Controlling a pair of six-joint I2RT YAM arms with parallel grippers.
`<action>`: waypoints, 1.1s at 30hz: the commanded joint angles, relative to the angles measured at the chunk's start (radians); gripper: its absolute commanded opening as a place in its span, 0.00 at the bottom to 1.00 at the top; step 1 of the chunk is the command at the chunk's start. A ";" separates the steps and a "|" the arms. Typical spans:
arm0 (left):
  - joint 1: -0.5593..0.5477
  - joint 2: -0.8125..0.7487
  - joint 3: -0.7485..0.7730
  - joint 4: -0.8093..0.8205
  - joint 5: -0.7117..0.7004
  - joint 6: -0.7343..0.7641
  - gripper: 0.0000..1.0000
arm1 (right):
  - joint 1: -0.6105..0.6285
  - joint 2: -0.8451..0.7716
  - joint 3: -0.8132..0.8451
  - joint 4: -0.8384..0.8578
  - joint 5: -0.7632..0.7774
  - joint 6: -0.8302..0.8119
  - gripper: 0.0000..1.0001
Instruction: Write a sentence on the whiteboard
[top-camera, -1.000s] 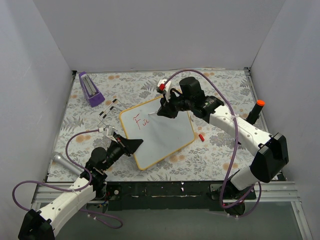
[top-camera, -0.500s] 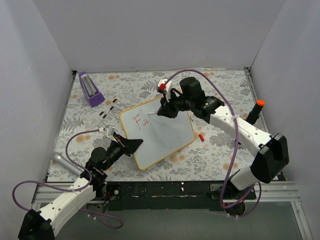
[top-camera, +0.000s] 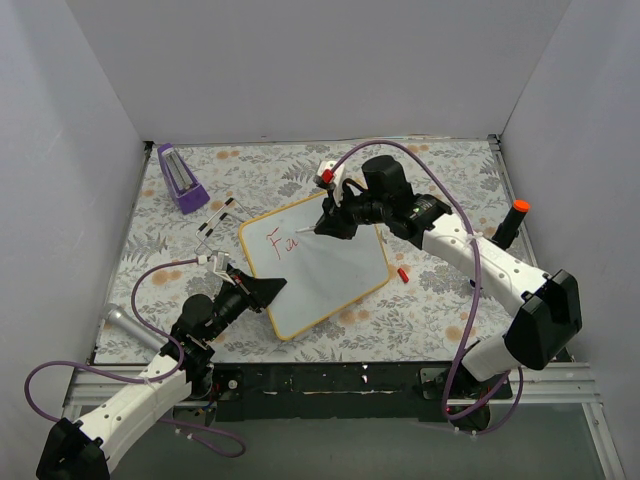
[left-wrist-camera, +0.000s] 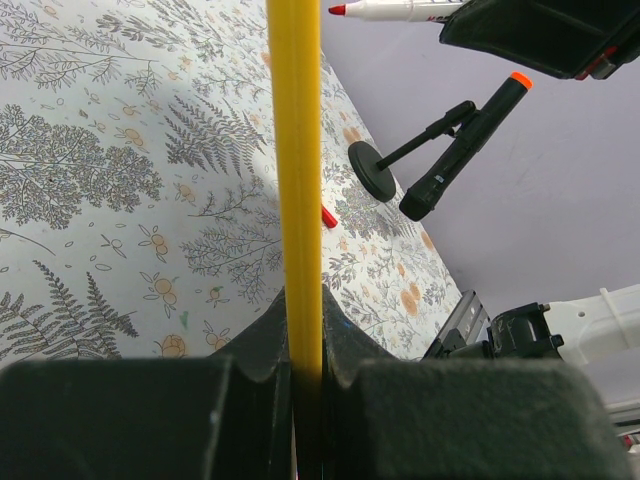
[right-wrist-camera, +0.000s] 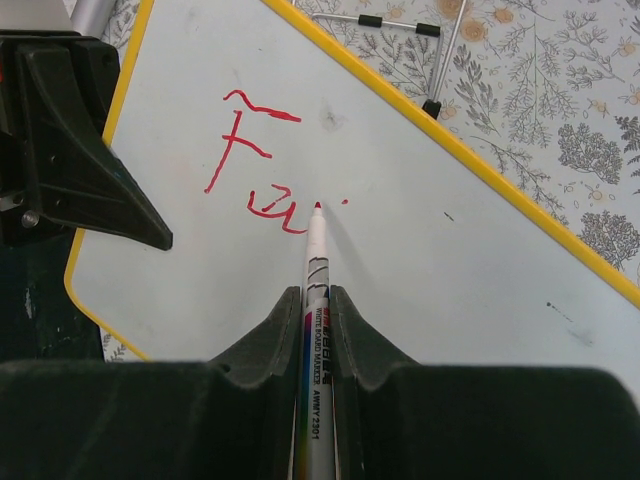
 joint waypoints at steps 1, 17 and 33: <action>-0.003 -0.014 0.024 0.141 0.017 0.011 0.00 | 0.002 0.009 -0.005 0.023 -0.011 -0.008 0.01; -0.003 -0.017 0.015 0.149 0.017 0.008 0.00 | 0.006 0.022 -0.032 0.022 0.020 -0.009 0.01; -0.003 -0.020 0.012 0.149 0.018 0.005 0.00 | -0.008 0.026 -0.002 0.025 0.080 0.001 0.01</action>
